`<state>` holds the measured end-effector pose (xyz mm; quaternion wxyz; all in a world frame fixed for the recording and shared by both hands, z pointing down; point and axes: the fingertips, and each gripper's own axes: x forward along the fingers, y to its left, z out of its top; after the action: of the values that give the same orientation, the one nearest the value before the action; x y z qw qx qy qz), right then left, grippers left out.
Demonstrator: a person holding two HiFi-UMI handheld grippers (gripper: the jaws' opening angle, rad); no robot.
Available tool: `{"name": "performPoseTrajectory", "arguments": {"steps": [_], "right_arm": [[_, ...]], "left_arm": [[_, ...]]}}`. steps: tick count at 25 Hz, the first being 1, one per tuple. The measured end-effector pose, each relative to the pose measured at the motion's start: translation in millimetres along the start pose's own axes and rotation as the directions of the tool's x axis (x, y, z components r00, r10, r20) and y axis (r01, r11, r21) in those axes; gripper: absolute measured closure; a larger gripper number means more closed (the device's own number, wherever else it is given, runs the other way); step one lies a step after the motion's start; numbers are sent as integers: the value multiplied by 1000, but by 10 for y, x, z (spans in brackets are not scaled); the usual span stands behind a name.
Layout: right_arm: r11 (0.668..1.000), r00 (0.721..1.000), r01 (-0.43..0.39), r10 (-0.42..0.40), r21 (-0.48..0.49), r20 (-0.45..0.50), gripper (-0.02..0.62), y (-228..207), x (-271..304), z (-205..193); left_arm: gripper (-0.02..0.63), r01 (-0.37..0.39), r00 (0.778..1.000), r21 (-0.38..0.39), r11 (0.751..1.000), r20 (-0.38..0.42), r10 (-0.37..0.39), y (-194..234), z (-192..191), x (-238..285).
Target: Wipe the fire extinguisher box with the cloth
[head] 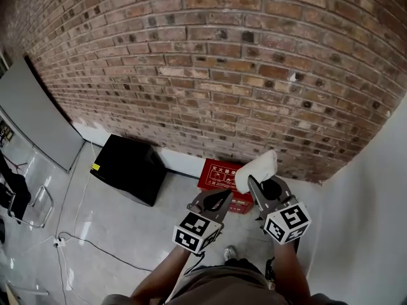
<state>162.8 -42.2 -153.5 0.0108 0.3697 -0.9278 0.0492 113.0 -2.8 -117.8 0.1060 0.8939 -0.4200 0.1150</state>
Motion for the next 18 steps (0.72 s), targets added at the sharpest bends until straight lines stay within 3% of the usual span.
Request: {"name": "performPoseTrajectory", "arguments": {"steps": [12,18], "right_arm": [[1000,1000,-19,19,-7,19,499,11,59,107],[999,999,-28,28,-16,24,499,5,55,171]], "left_arm": [[604,-33,999,6,999,26,33,104,35,-18],[604,-14,1000,-5,1000,13,14,45,101,-26]]}}
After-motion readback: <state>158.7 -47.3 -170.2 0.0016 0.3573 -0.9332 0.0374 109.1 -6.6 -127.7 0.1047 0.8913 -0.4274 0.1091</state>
